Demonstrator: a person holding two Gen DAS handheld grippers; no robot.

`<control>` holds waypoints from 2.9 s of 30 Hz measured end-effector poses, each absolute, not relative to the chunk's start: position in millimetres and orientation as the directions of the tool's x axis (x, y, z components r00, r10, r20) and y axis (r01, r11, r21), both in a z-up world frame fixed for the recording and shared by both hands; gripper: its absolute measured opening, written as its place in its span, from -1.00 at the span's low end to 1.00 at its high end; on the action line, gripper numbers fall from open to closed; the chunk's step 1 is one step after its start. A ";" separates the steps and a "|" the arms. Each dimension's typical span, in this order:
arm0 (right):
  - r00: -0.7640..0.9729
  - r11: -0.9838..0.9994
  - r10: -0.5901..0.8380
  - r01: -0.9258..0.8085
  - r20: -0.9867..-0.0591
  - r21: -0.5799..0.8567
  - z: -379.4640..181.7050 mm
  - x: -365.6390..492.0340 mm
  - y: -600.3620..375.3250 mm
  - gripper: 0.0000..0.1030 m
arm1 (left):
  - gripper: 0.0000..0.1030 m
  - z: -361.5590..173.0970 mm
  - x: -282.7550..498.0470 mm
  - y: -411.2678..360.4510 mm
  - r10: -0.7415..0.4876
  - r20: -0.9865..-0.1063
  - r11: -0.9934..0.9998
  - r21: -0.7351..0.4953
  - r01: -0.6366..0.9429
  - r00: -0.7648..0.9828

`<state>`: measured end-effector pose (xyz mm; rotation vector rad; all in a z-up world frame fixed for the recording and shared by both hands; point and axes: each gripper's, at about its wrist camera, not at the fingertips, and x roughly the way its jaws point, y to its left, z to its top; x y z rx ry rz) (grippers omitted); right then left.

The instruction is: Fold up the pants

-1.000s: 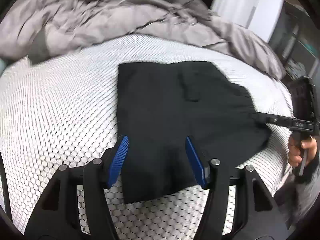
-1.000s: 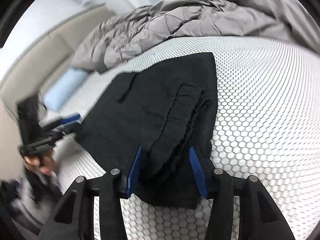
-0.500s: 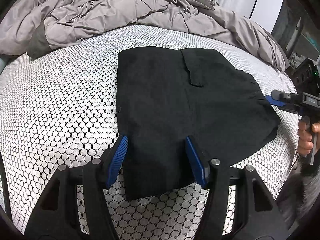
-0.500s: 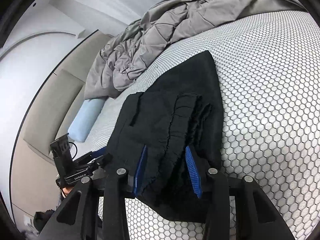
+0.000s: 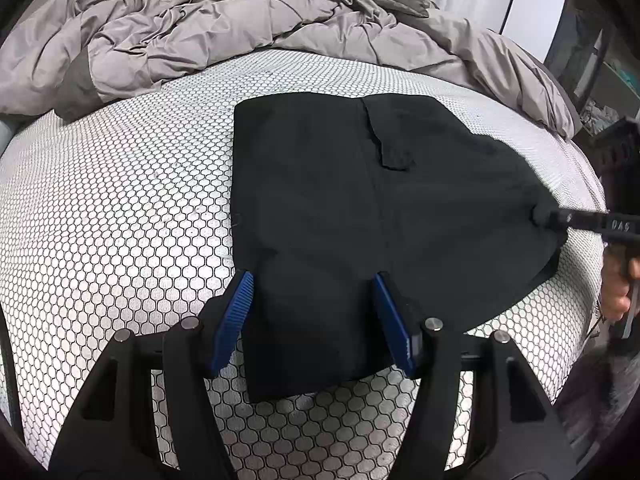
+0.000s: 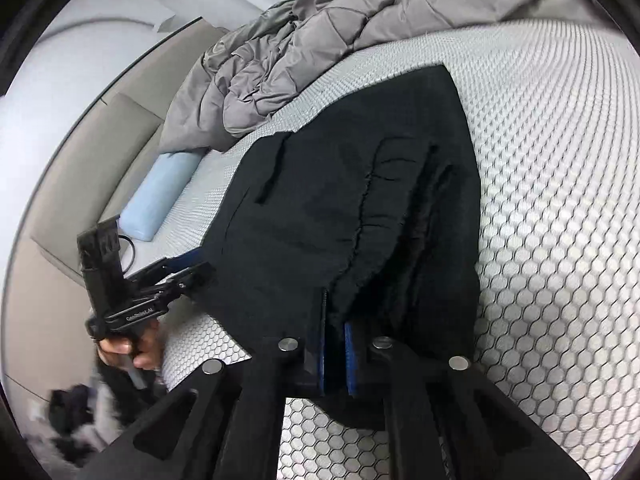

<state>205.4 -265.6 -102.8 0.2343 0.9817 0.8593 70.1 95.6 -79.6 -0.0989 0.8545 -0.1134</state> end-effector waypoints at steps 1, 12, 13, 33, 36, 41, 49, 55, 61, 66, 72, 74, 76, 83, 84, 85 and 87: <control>0.291 0.667 0.721 -0.540 -0.629 0.514 -95.5 202.5 -267.3 -0.89 | 0.13 -79.4 69.2 94.9 -0.143 -0.744 0.989 -0.132 0.067 0.653; 0.415 0.781 0.576 -0.535 -0.704 0.323 -88.3 191.2 -282.6 -0.30 | 0.13 -78.8 63.5 94.9 -0.152 -0.748 0.988 -0.136 0.075 0.646; 0.424 0.786 0.580 -0.516 -0.695 0.341 -89.5 190.9 -291.4 -0.29 | 0.13 -78.2 62.4 95.3 -0.150 -0.747 0.988 -0.135 0.074 0.647; 0.680 0.796 0.570 -0.595 -0.461 0.108 -58.7 105.7 -289.3 0.98 | 0.99 -38.8 -27.9 64.1 -0.011 -0.470 0.997 -0.072 -0.025 0.883; 0.699 0.800 0.576 -0.589 -0.424 0.116 -66.0 99.4 -290.1 0.99 | 0.99 -37.9 -32.7 64.3 -0.012 -0.456 0.995 -0.097 -0.037 0.890; 0.715 0.808 0.568 -0.579 -0.407 0.111 -67.6 101.3 -278.5 0.99 | 0.99 -37.9 -29.3 68.1 0.000 -0.449 0.989 -0.131 -0.066 0.893; 0.734 0.821 0.552 -0.561 -0.396 0.105 -71.1 105.1 -278.0 0.99 | 0.99 -36.7 -19.7 67.8 -0.011 -0.433 0.990 -0.131 -0.051 0.901; 0.747 0.824 0.549 -0.560 -0.374 0.091 -69.3 101.7 -280.8 0.99 | 0.99 -37.3 -18.4 65.4 -0.011 -0.425 0.992 -0.116 -0.042 0.905; 0.742 0.819 0.557 -0.567 -0.373 0.094 -69.1 101.3 -277.9 0.99 | 0.99 -37.1 -16.8 68.5 -0.017 -0.427 0.992 -0.120 -0.038 0.904; 0.739 0.815 0.561 -0.573 -0.374 0.089 -69.3 100.4 -275.1 0.99 | 0.99 -38.3 -17.8 67.9 -0.023 -0.430 0.991 -0.129 -0.036 0.903; 0.738 0.814 0.561 -0.574 -0.375 0.087 -70.2 101.4 -275.0 1.00 | 0.99 -38.5 -18.2 68.2 -0.023 -0.430 0.991 -0.131 -0.037 0.903; 0.738 0.814 0.561 -0.574 -0.376 0.088 -70.4 102.0 -275.3 1.00 | 0.99 -38.5 -18.1 68.6 -0.025 -0.431 0.991 -0.131 -0.035 0.902; 0.738 0.815 0.560 -0.574 -0.377 0.086 -70.3 102.3 -275.6 1.00 | 0.99 -38.6 -18.3 68.0 -0.024 -0.430 0.991 -0.131 -0.036 0.902; 0.735 0.813 0.561 -0.577 -0.380 0.086 -70.5 102.1 -275.2 1.00 | 0.99 -38.7 -18.6 66.9 -0.022 -0.431 0.991 -0.129 -0.038 0.902; 0.736 0.813 0.561 -0.576 -0.380 0.085 -70.7 101.8 -275.1 1.00 | 0.99 -38.4 -18.8 66.8 -0.022 -0.430 0.991 -0.131 -0.038 0.902; 0.735 0.813 0.561 -0.577 -0.381 0.084 -70.7 102.0 -275.1 1.00 | 0.99 -38.2 -18.7 66.8 -0.022 -0.429 0.991 -0.132 -0.038 0.903; 0.735 0.813 0.560 -0.576 -0.382 0.083 -70.7 102.4 -275.5 1.00 | 0.99 -38.3 -18.3 67.4 -0.023 -0.430 0.991 -0.131 -0.037 0.902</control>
